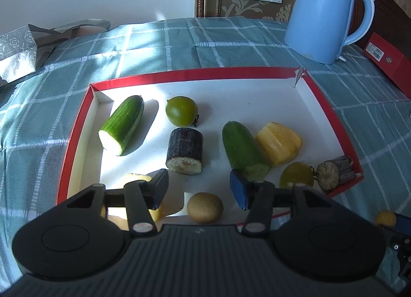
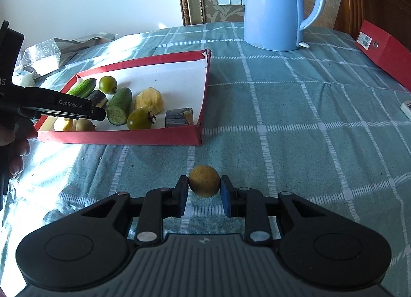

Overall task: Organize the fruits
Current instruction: 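Lower the tan fruit into the tray and open the left gripper while the right gripper carries its fruit, then move the right gripper with its tan fruit over the tray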

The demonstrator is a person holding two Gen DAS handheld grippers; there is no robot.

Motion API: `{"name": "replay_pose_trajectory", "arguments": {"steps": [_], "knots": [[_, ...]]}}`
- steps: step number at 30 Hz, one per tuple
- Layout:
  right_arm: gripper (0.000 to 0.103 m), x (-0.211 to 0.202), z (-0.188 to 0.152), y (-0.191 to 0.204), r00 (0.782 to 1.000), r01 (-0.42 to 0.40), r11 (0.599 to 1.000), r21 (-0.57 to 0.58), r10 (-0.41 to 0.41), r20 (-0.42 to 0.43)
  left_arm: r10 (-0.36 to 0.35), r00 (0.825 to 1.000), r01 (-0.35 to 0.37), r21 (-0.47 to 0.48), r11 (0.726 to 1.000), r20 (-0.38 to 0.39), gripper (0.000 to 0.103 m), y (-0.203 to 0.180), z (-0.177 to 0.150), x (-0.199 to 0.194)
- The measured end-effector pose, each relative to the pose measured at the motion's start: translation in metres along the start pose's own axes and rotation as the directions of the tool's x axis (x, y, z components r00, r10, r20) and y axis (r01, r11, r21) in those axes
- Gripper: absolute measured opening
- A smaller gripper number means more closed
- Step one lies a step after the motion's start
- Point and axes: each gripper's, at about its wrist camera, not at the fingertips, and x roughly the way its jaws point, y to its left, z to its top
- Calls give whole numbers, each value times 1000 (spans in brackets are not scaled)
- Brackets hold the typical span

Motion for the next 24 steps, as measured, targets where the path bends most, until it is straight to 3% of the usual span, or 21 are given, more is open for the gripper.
{"name": "replay_pose_trajectory", "arguments": {"steps": [13, 24], "knots": [[26, -5, 4, 13, 998, -61, 997, -54, 62, 19, 75, 995, -76, 22, 997, 60, 62, 3, -14, -38], [26, -10, 15, 38, 991, -120, 983, -140, 128, 49, 94, 990, -80, -130, 988, 108, 59, 36, -61, -94]]}}
